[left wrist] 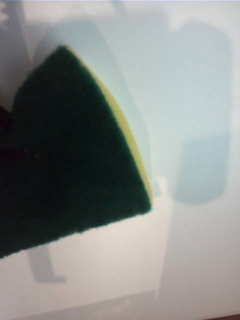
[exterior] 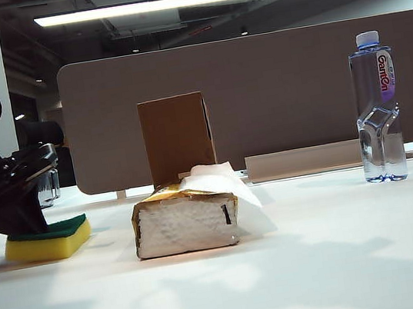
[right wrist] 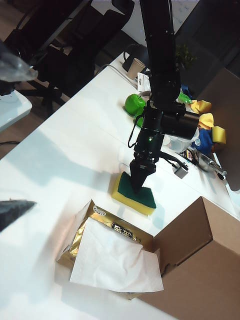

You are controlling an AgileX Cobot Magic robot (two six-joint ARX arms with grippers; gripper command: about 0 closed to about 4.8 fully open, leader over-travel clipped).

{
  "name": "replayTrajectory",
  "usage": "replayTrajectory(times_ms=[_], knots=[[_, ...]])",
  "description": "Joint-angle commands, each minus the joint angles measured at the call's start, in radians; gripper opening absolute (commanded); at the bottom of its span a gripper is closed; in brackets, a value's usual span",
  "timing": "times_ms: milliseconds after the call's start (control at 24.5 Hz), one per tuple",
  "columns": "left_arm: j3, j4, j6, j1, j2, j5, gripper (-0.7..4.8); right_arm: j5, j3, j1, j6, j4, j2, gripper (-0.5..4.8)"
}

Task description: Move the sponge from left to right to wipe the table, avoiding obstacles on the table, and finally reaching the bottle of mineral water.

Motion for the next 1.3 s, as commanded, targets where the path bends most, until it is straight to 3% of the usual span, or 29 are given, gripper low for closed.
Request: replayTrajectory(times_ms=[41, 326, 856, 1304], knots=[[-0.014, -0.064, 0.001, -0.006, -0.001, 0.01, -0.06, -0.005, 0.008, 0.0, 0.0, 0.017, -0.002, 3.05], [-0.183, 0.068, -0.034, 0.002, -0.099, 0.03, -0.06, -0.002, 0.008, 0.0, 0.0, 0.018, -0.002, 3.05], [-0.415, 0.147, -0.091, 0.001, -0.289, 0.049, -0.06, -0.002, 0.008, 0.0, 0.001, 0.02, -0.003, 3.05], [-0.523, 0.168, -0.132, 0.001, -0.44, 0.049, -0.06, -0.011, 0.008, 0.0, 0.001, 0.019, -0.006, 3.05]])
